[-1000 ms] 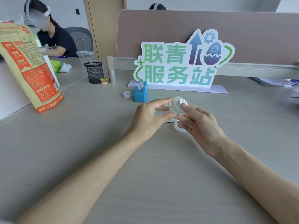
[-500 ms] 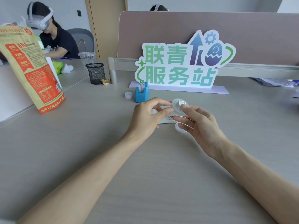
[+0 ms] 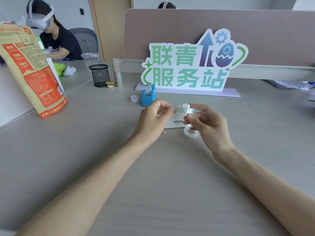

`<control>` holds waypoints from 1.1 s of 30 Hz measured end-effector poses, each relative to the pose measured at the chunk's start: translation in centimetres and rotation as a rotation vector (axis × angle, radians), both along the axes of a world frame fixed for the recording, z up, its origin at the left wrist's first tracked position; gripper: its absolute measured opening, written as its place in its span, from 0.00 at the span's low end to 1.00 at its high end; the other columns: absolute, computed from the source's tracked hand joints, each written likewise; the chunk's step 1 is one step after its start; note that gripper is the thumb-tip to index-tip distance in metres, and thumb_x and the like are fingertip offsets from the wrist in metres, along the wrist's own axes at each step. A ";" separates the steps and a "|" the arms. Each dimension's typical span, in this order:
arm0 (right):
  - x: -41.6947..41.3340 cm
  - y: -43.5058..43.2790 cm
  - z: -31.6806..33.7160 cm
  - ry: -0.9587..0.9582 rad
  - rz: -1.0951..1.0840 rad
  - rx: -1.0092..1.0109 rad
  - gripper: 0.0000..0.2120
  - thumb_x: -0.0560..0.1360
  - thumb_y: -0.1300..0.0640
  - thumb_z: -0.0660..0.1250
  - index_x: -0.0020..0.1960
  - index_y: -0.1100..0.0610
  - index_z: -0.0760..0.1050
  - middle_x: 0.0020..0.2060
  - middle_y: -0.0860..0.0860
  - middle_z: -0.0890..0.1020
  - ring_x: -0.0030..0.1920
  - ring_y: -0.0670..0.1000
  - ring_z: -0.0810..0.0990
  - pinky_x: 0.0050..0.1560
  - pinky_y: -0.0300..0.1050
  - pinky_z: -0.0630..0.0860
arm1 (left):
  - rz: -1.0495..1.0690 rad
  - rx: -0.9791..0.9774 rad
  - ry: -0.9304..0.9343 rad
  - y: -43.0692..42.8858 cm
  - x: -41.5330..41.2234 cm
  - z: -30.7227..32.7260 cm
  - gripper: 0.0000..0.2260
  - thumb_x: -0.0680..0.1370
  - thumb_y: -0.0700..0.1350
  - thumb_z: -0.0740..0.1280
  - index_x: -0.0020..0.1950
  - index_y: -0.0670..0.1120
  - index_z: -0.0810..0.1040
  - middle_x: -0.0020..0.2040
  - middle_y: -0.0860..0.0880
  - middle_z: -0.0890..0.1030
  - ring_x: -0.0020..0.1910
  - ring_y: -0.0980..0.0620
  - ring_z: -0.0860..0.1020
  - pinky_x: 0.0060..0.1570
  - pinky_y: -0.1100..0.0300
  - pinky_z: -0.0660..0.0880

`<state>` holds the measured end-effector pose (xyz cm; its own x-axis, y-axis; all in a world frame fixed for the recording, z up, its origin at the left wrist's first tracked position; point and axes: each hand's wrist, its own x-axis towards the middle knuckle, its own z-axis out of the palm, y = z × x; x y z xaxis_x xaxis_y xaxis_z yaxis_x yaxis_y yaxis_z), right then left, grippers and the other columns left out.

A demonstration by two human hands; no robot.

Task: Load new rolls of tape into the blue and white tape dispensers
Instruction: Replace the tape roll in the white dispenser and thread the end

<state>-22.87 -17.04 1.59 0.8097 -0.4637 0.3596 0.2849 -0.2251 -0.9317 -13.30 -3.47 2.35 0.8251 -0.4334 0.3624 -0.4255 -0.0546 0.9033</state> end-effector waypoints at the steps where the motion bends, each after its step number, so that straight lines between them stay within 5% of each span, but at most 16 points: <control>1: 0.1 -0.1 -0.3 -0.021 -0.039 -0.056 0.10 0.77 0.63 0.67 0.58 0.57 0.78 0.36 0.53 0.84 0.39 0.44 0.83 0.39 0.37 0.78 | 0.001 0.008 0.003 -0.1 0.0 -0.1 0.03 0.77 0.45 0.66 0.43 0.49 0.77 0.40 0.55 0.79 0.40 0.59 0.76 0.25 0.61 0.76; 7: 1.2 -0.6 -0.5 -0.077 -0.235 -0.310 0.10 0.80 0.61 0.62 0.59 0.54 0.76 0.40 0.52 0.82 0.44 0.49 0.81 0.35 0.26 0.71 | 0.098 -0.108 -0.028 -0.3 0.2 0.2 0.04 0.75 0.44 0.68 0.41 0.48 0.77 0.36 0.55 0.79 0.31 0.60 0.73 0.21 0.63 0.69; 12: 3.2 -1.4 -1.2 -0.099 -0.324 -0.527 0.10 0.80 0.54 0.63 0.60 0.51 0.76 0.38 0.51 0.80 0.37 0.55 0.76 0.42 0.50 0.75 | 0.184 -0.231 -0.049 -0.8 1.5 -0.2 0.08 0.72 0.39 0.71 0.36 0.49 0.76 0.33 0.57 0.77 0.34 0.58 0.72 0.36 0.71 0.70; 16: 5.0 -2.1 -1.6 -0.121 -0.347 -0.656 0.12 0.80 0.53 0.63 0.61 0.53 0.77 0.43 0.49 0.75 0.43 0.51 0.76 0.44 0.48 0.75 | 0.229 -0.199 -0.090 -1.1 2.2 -1.5 0.09 0.71 0.40 0.71 0.37 0.53 0.74 0.33 0.63 0.77 0.33 0.59 0.70 0.36 0.71 0.68; 21: 6.0 -2.9 -2.1 -0.065 -0.344 -0.640 0.10 0.80 0.53 0.63 0.58 0.54 0.78 0.55 0.50 0.78 0.52 0.51 0.78 0.48 0.47 0.75 | 0.271 -0.069 -0.188 -1.4 3.0 -1.9 0.07 0.73 0.45 0.69 0.40 0.56 0.74 0.35 0.66 0.77 0.32 0.59 0.70 0.37 0.60 0.69; 28: 6.1 -3.1 -2.3 -0.014 -0.323 -0.627 0.12 0.79 0.54 0.64 0.60 0.55 0.78 0.54 0.50 0.81 0.51 0.49 0.81 0.46 0.40 0.69 | 0.275 0.060 -0.258 -1.7 3.5 -2.2 0.01 0.73 0.46 0.69 0.43 0.52 0.78 0.34 0.64 0.77 0.32 0.60 0.70 0.40 0.57 0.72; 33: 5.8 -2.9 -2.2 -0.036 -0.302 -0.634 0.14 0.77 0.64 0.62 0.60 0.57 0.79 0.54 0.53 0.81 0.49 0.49 0.80 0.50 0.42 0.73 | 0.298 0.082 -0.275 -1.6 3.2 -2.0 0.02 0.73 0.45 0.69 0.44 0.51 0.79 0.32 0.62 0.75 0.33 0.61 0.70 0.41 0.57 0.72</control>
